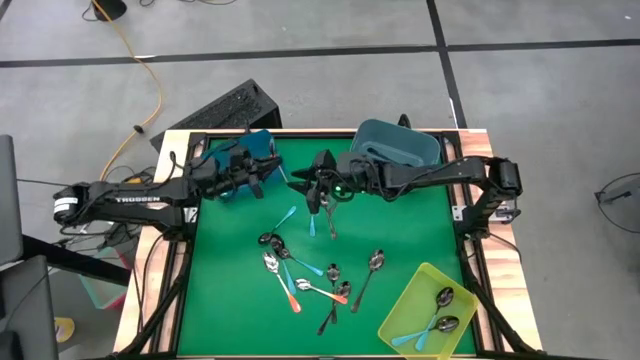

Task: Sort silverware by color (type)
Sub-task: Put the orange spoon into the dark blue bin

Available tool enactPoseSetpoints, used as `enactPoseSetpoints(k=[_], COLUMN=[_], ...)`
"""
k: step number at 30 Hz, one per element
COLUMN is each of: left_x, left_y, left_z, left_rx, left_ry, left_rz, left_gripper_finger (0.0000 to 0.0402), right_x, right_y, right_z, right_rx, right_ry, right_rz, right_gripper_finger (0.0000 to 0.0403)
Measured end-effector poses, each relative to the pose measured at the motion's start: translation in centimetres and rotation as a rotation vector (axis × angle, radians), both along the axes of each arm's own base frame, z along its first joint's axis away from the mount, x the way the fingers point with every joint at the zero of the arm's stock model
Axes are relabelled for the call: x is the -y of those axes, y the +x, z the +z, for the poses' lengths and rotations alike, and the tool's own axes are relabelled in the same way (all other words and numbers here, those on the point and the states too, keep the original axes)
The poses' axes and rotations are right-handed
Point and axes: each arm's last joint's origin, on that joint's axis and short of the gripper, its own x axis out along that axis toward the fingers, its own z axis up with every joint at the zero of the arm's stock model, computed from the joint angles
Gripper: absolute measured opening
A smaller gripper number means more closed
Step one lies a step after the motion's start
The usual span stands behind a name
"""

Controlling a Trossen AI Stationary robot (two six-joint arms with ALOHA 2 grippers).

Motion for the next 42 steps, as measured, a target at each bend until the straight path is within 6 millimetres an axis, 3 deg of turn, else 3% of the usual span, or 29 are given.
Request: enactPoseSetpoints(k=[5,14,21,26,37,42], left_x=[-1.1,-2.9,-4.6,-5.9,-8.7,-9.0], left_y=[0.1,-1.0,-2.1,-2.2,-1.6,-1.5], left_z=[1.4,4.2,2.8,1.5,-2.0,-2.5], left_rx=[-0.154,-0.438,-0.611,-0.739,-0.927,-0.957], left_ry=[0.013,0.063,0.037,0.049,-0.045,-0.050], left_rz=[0.026,0.129,0.207,0.221,0.188,0.189], left_gripper_finger=[0.0000,0.0000,0.0000,0.0000,0.0000,0.0000], right_x=[0.2,0.2,-0.5,-1.2,-3.4,-4.0], right_y=[-0.8,-4.6,-9.1,-11.3,-12.0,-11.9], right_z=[0.4,4.4,8.2,9.8,9.2,8.9], right_rx=[-0.048,-0.044,-0.009,0.014,-0.074,-0.099], right_ry=[0.002,-0.019,-0.027,-0.037,-0.037,-0.046], right_rz=[-0.006,0.001,0.004,-0.018,0.016,0.005], right_gripper_finger=[0.0187,0.0182,0.0182,0.0182,0.0182,0.0182])
